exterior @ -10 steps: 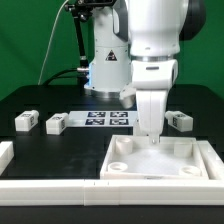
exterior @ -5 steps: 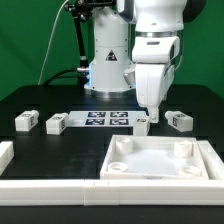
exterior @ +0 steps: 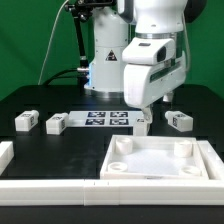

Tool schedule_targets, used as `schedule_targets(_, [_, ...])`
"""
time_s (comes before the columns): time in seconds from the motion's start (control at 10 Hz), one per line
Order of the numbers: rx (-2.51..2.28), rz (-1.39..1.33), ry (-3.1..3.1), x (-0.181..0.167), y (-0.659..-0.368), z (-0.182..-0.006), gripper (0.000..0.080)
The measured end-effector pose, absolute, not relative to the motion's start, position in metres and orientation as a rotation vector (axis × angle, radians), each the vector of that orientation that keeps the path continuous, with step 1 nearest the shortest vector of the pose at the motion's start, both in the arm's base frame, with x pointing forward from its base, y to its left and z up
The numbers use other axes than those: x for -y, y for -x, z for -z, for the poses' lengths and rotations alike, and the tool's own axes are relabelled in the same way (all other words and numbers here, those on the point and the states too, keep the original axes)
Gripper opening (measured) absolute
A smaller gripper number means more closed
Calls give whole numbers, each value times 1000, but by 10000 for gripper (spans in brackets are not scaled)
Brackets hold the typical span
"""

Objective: Assemble one leg

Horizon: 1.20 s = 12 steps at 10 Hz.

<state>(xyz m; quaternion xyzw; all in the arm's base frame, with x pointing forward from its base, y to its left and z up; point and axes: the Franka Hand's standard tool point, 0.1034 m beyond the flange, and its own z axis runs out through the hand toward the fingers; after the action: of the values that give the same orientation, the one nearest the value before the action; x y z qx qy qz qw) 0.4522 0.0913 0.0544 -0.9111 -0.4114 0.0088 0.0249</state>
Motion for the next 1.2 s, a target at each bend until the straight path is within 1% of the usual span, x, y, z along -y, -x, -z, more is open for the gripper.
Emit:
schedule_targets(0.4, [674,-55,3018,-128,-432,-49,649])
schedule_targets(0.6, [654,-82,3025,-148,-420,-47,649])
schedule_targets(0.9, [663,-141,3026,-149,-418,-47,649])
schedule_targets(1.0, [671,-274,3027,-148,-412,-47,649])
schedule_targets(1.2, [657,-505,3022,-151,-409,-48,649])
